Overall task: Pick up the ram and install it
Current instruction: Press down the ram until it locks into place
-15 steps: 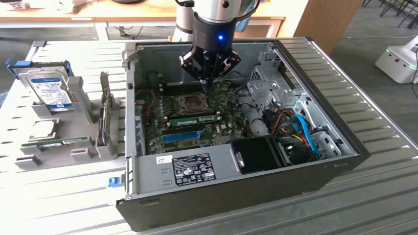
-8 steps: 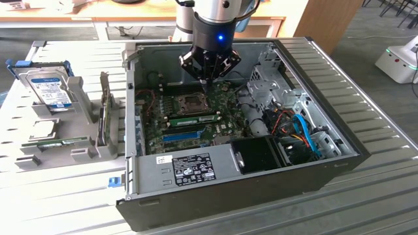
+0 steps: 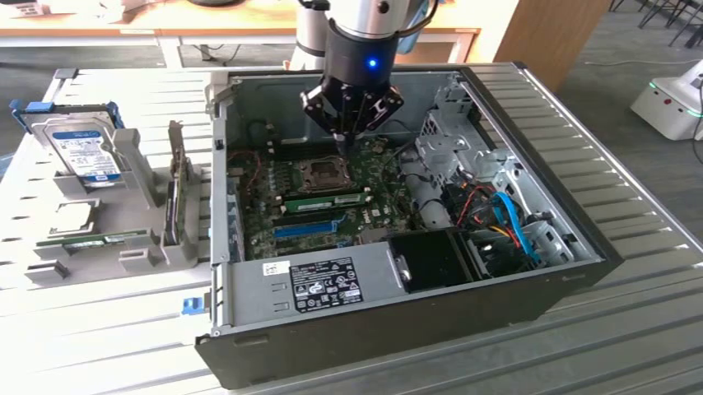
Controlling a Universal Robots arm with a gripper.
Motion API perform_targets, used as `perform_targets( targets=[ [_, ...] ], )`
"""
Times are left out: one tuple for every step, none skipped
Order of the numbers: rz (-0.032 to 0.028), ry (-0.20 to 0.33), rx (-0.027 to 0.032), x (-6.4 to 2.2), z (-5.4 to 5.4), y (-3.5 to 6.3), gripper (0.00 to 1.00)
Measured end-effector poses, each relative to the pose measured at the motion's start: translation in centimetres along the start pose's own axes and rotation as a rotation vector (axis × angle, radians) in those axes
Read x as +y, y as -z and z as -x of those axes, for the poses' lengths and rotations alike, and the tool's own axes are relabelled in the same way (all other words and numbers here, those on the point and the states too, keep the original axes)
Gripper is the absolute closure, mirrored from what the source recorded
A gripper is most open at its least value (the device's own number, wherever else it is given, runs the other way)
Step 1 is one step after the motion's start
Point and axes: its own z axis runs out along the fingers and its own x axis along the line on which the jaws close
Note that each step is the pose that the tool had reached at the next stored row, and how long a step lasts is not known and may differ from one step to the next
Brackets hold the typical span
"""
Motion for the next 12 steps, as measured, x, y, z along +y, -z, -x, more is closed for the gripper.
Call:
perform_targets(
  targets=[
    [-0.0001, 0.000, 0.0031, 0.00, 0.01, 0.01, 0.90],
    [0.0000, 0.000, 0.0034, 0.00, 0.01, 0.01, 0.90],
    [0.0000, 0.000, 0.0034, 0.00, 0.02, 0.01, 0.90],
    [0.0000, 0.000, 0.0034, 0.00, 0.02, 0.00, 0.90],
    [0.0001, 0.000, 0.0034, 0.00, 0.03, 0.00, 0.90],
    [0.0005, -0.001, 0.0034, 0.00, 0.03, 0.00, 0.90],
    [0.0010, -0.004, 0.0032, 0.01, 0.00, -0.02, 0.90],
    [0.0014, -0.008, 0.0031, 0.01, -0.04, -0.02, 0.90],
    [0.0017, -0.012, 0.0030, 0.01, -0.07, -0.03, 0.90],
    [0.0018, -0.016, 0.0029, 0.00, -0.08, -0.04, 0.90],
    [0.0018, -0.019, 0.0028, 0.00, -0.08, -0.04, 0.90],
    [0.0019, -0.021, 0.0027, 0.00, -0.09, -0.04, 0.90]
  ],
)
